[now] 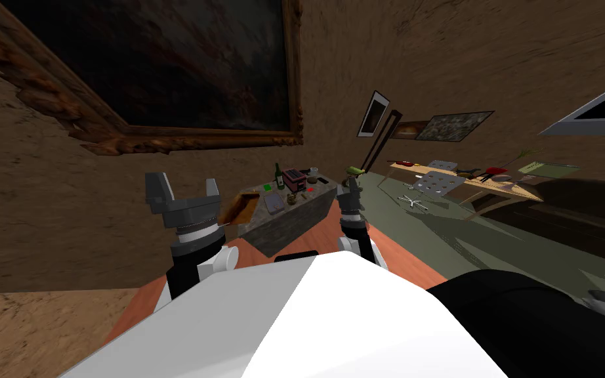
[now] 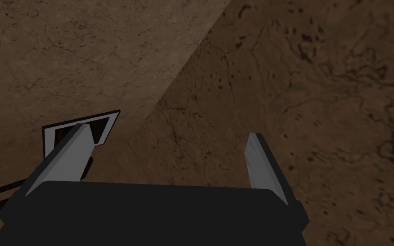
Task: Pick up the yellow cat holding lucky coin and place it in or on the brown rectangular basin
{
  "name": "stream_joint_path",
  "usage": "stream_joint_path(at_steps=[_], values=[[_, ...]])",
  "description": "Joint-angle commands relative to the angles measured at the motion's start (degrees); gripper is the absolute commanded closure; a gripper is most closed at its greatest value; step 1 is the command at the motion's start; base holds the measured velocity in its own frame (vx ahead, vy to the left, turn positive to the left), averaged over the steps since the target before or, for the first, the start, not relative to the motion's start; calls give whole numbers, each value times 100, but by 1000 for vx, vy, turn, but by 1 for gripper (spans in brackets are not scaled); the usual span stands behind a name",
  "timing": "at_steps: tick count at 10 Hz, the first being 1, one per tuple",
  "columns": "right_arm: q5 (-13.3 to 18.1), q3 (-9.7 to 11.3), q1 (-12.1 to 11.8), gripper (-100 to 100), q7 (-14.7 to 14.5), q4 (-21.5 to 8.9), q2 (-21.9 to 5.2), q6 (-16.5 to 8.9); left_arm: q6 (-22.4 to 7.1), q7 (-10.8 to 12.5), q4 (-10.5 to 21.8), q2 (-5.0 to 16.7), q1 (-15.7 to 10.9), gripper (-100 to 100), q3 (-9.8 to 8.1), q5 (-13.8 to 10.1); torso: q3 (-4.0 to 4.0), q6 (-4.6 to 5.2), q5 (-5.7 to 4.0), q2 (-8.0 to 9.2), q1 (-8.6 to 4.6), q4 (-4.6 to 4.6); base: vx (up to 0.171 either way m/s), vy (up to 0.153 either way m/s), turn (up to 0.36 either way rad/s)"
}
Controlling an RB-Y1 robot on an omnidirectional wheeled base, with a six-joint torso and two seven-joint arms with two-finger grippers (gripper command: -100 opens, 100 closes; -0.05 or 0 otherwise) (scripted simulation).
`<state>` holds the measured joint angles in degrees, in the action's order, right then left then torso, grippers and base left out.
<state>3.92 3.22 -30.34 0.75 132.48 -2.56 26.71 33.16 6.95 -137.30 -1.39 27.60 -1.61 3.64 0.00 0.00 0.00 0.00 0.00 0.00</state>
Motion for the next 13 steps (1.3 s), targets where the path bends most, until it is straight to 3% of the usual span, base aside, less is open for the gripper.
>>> stream_joint_path(at_steps=[1,5,9,10,12,13], values=[[132,12,72,-100,-78,-23,-231,-80,0,0,0,0,0,0,0,0,0,0,0,0,0,0,-32,11,62],[570,42,300,-100,-329,-128,-794,-326,0,0,0,0,-1,0,0,0,13,-1,2,23,6,5,-59,23,83],[1231,52,603,-100,-679,-352,-1471,-623,0,0,0,0,-1,0,1,0,15,-2,4,26,16,6,-66,52,127],[1231,52,603,-100,-679,-352,-1532,-623,0,0,0,-1,-1,0,1,0,14,-1,5,23,22,5,-34,51,40],[1608,37,760,-100,-873,-526,-1926,-761,0,0,0,0,-1,0,0,0,7,-1,3,12,12,3,-38,49,118],[1628,37,760,-100,-873,-526,-1958,-761,0,0,0,0,-1,0,1,0,9,-1,4,15,19,3,-41,52,54]])
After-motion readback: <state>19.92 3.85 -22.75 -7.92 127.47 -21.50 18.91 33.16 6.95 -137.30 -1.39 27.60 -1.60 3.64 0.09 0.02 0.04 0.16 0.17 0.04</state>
